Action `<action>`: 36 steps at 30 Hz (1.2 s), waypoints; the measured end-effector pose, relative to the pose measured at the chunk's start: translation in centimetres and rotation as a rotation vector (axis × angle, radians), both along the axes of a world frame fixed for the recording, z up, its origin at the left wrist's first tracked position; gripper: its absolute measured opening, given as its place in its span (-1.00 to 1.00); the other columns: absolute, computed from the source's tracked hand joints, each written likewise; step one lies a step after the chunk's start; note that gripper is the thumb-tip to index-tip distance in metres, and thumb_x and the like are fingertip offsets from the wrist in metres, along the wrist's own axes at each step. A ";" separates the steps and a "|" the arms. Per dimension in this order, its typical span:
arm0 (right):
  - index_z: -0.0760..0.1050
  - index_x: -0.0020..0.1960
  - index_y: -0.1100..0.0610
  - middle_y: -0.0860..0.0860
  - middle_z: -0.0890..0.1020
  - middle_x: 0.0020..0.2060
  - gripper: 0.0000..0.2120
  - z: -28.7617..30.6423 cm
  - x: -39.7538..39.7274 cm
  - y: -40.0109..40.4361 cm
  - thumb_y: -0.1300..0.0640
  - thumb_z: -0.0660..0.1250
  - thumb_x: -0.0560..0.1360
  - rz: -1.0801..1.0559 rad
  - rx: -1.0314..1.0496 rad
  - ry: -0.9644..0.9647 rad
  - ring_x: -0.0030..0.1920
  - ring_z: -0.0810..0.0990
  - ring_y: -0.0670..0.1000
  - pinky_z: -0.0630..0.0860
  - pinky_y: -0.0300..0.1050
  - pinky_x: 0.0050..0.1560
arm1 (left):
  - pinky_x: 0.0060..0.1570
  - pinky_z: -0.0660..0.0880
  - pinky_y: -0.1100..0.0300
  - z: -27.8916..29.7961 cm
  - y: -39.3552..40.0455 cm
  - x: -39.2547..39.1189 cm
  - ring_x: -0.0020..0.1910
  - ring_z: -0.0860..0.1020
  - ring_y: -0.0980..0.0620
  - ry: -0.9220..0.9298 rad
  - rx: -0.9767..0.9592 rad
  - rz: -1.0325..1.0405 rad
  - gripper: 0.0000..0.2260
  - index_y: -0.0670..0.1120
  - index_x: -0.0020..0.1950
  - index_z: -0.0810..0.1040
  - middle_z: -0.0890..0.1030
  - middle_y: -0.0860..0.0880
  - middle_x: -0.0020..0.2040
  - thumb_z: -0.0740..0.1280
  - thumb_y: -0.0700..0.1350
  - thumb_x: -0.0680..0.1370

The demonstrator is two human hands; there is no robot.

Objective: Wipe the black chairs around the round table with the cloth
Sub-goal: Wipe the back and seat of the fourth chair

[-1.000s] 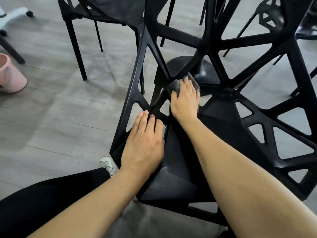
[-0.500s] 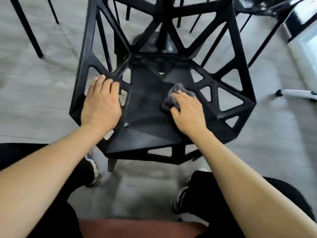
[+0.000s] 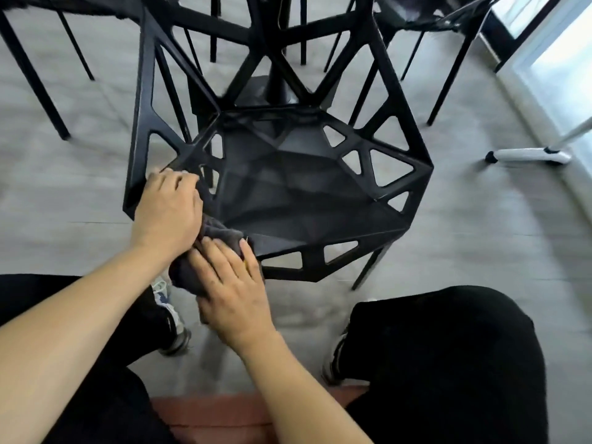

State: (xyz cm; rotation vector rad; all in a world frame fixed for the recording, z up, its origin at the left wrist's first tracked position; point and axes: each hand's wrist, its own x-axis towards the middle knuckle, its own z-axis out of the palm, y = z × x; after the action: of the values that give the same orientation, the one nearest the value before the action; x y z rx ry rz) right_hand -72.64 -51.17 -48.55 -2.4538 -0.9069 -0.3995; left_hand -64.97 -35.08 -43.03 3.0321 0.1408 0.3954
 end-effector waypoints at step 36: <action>0.35 0.35 0.24 0.27 0.52 0.16 -0.55 6.8 29.8 -22.5 -0.05 0.23 0.61 -0.978 0.016 0.106 0.12 0.51 0.35 0.47 0.23 0.07 | 0.54 -0.26 -0.07 -3.6 -13.6 8.0 0.63 -0.05 0.00 0.366 -0.177 -0.187 -0.36 0.18 0.64 -0.01 0.00 0.08 0.65 -0.32 0.25 0.55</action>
State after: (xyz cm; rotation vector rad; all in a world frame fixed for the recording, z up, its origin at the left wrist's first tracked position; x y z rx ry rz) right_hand -42.87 -73.67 -41.77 -2.7087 0.4048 -0.5704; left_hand -57.00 -48.72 -46.63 2.8747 -0.0825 -0.1790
